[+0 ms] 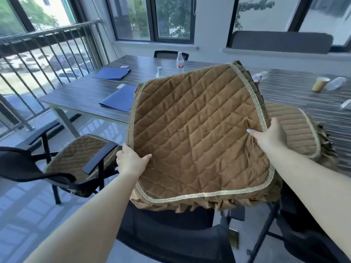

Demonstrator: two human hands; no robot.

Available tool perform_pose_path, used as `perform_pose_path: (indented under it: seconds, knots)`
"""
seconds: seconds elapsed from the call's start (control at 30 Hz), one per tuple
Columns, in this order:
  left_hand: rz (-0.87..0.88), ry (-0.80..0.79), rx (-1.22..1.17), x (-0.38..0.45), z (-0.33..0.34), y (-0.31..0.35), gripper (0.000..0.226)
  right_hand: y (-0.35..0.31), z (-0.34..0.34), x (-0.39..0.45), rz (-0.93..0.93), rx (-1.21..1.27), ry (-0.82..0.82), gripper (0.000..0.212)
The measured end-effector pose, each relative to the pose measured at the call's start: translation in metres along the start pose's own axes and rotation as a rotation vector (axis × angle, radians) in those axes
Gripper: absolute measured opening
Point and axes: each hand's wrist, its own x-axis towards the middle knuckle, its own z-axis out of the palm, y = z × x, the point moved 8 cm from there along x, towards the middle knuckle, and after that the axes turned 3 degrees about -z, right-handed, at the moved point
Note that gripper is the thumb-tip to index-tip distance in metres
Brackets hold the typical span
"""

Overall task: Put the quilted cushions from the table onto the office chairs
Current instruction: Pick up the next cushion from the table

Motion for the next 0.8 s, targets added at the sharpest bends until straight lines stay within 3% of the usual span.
perform_pose_path:
  seconds: [0.17, 0.43, 0.57, 0.7, 0.8]
  knots:
    - [0.106, -0.080, 0.013, 0.057, -0.033, -0.010, 0.090, -0.063, 0.044, -0.030, -0.064, 0.050, -0.001, 0.039]
    - [0.584, -0.267, -0.103, 0.052, -0.041, 0.081, 0.066, -0.159, 0.092, -0.069, -0.402, -0.170, -0.096, 0.049]
    - [0.976, -0.118, -0.114, 0.018, -0.061, 0.118, 0.040, -0.197, 0.096, -0.083, -0.712, -0.391, -0.085, 0.031]
    - [1.229, 0.027, 0.084, -0.011, -0.070, 0.146, 0.039, -0.226, 0.101, -0.099, -1.013, -0.523, -0.078, 0.024]
    - [1.167, -0.081, 0.329, -0.010, -0.050, 0.155, 0.041, -0.239, 0.108, -0.110, -1.123, -0.594, -0.077, 0.021]
